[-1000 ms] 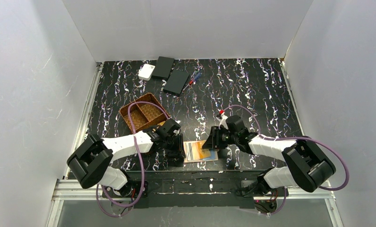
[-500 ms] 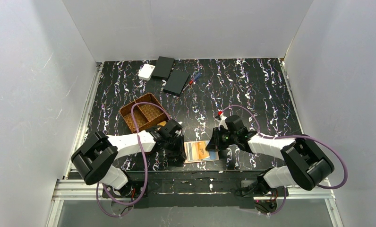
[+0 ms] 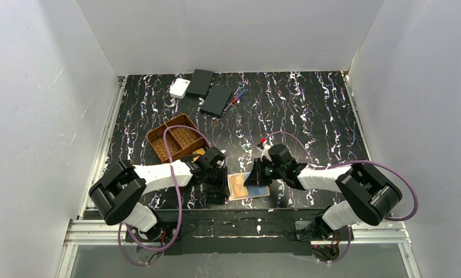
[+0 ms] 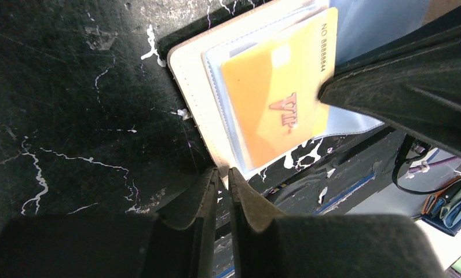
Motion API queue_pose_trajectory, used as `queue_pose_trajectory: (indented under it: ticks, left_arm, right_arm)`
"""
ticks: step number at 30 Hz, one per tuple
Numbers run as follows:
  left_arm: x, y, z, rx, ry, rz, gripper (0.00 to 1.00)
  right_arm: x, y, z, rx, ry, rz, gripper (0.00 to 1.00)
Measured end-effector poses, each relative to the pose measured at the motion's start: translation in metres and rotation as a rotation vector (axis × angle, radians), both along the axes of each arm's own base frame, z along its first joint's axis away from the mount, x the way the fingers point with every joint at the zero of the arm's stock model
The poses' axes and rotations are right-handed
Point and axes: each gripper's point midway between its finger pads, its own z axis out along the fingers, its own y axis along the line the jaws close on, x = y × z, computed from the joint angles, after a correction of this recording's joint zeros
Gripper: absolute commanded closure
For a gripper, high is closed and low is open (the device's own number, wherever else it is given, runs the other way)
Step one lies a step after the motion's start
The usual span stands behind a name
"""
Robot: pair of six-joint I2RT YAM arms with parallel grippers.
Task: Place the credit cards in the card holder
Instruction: Insert the credit card into the card holder, then pick up the credit card from the storage box.
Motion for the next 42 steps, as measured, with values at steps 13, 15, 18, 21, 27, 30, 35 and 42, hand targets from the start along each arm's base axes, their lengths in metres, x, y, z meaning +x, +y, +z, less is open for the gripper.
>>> queue_pose_trajectory:
  ticks: [13, 15, 18, 21, 27, 30, 35, 42]
  left_arm:
    - [0.0, 0.0, 0.0, 0.003, -0.001, -0.002, 0.87]
    - [0.0, 0.0, 0.001, 0.006, -0.002, -0.004, 0.84]
    - [-0.001, 0.002, 0.003, 0.021, -0.008, -0.018, 0.8]
    - [-0.002, 0.004, 0.014, 0.026, -0.023, -0.033, 0.76]
    - [0.005, -0.003, 0.052, -0.042, -0.096, -0.049, 0.74]
    - [0.007, -0.007, 0.063, -0.072, -0.116, -0.052, 0.72]
    - [0.005, -0.008, 0.067, -0.089, -0.116, -0.06, 0.71]
    - [0.003, -0.038, 0.053, -0.176, -0.025, -0.086, 0.74]
  right_arm:
    - [-0.006, 0.005, -0.003, 0.071, 0.076, -0.134, 0.74]
    - [-0.006, 0.003, -0.002, 0.061, 0.07, -0.131, 0.66]
    - [-0.007, -0.001, 0.004, 0.018, 0.028, -0.102, 0.55]
    - [0.002, -0.003, 0.022, -0.036, -0.065, -0.062, 0.48]
    - [0.013, -0.011, 0.043, -0.139, -0.195, 0.026, 0.53]
    - [0.008, -0.019, 0.036, -0.191, -0.193, 0.06, 0.64]
    - [-0.003, -0.027, 0.023, -0.219, -0.154, 0.081, 0.74]
    - [-0.011, -0.041, 0.005, -0.275, -0.129, 0.094, 0.8]
